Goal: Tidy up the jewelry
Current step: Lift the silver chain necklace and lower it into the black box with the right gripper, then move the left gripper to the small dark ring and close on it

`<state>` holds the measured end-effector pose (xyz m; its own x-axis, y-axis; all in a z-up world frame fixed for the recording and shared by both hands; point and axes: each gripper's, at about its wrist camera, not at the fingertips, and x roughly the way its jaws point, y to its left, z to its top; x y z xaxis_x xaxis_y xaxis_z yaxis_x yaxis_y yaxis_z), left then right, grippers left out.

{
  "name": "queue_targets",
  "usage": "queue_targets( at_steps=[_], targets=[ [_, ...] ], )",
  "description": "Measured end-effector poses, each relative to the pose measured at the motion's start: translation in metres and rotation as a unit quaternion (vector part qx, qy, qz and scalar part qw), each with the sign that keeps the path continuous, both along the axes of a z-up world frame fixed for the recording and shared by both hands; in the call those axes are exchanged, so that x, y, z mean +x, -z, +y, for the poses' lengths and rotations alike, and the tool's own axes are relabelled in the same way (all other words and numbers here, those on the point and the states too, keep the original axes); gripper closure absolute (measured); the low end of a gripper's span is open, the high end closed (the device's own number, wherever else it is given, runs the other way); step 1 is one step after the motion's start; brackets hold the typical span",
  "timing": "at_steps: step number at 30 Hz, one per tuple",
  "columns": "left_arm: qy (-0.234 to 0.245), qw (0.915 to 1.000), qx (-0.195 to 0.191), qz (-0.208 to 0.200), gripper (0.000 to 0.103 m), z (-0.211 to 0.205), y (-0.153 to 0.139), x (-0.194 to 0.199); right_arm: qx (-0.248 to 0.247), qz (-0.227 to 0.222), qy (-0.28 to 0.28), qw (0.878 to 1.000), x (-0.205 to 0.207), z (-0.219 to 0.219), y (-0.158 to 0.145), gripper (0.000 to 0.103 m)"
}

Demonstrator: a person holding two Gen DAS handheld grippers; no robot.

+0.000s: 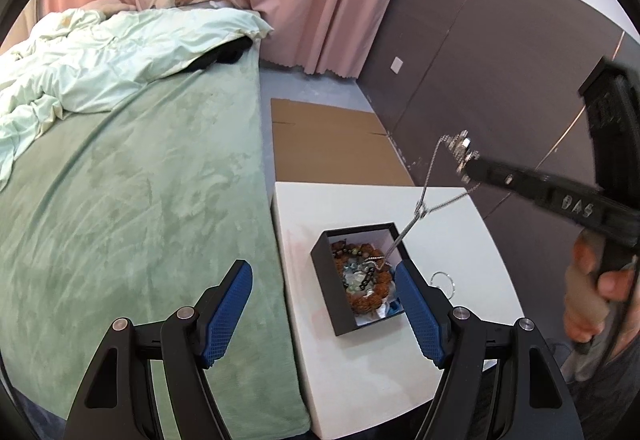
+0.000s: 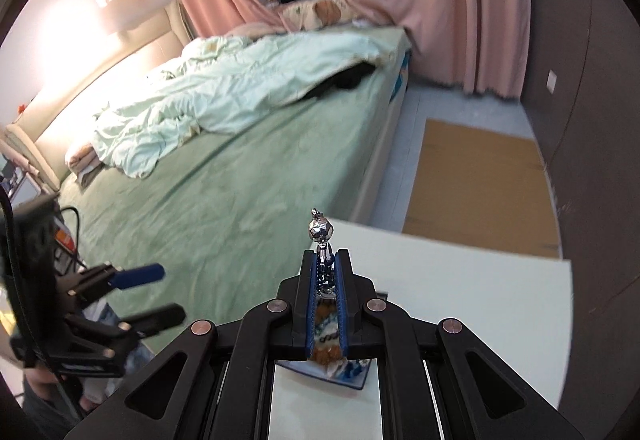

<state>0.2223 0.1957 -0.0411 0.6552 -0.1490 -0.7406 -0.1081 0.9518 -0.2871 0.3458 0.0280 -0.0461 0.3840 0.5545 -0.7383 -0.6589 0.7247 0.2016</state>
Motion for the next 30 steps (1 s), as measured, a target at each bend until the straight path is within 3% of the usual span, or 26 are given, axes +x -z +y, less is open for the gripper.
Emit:
queue_targets(
  at_steps=[7, 8, 9, 11, 15, 22, 30],
  targets=[
    [-0.024, 0.9997, -0.003, 0.006, 0.028, 0.008, 0.008, 0.008, -0.034, 0.032, -0.014, 0.999, 0.01, 0.001, 0.04, 0.09],
    [-0.023, 0.9997, 0.001, 0.009, 0.028, 0.006, 0.009, 0.01, -0.037, 0.037, -0.013, 0.999, 0.013, 0.0, 0.046, 0.077],
    [-0.02, 0.9997, 0.003, 0.011, 0.028, 0.003, 0.01, 0.013, -0.035, 0.041, -0.009, 0.998, 0.016, -0.005, 0.05, 0.056],
    [-0.014, 0.9998, 0.004, 0.013, 0.028, -0.002, 0.013, 0.016, -0.016, 0.038, 0.004, 0.999, 0.02, -0.02, 0.055, 0.045],
    [0.002, 0.9998, 0.011, 0.019, 0.028, -0.019, 0.016, 0.024, 0.042, 0.06, 0.022, 0.997, 0.023, -0.062, 0.064, 0.045],
    [0.057, 0.9981, 0.018, 0.013, 0.028, -0.071, 0.018, 0.042, 0.086, 0.063, 0.072, 0.992, 0.022, -0.133, 0.05, 0.045],
    [0.113, 0.9931, 0.022, 0.022, 0.028, -0.132, 0.034, 0.067, 0.091, 0.113, 0.133, 0.98, 0.015, -0.19, 0.083, 0.045]
  ],
)
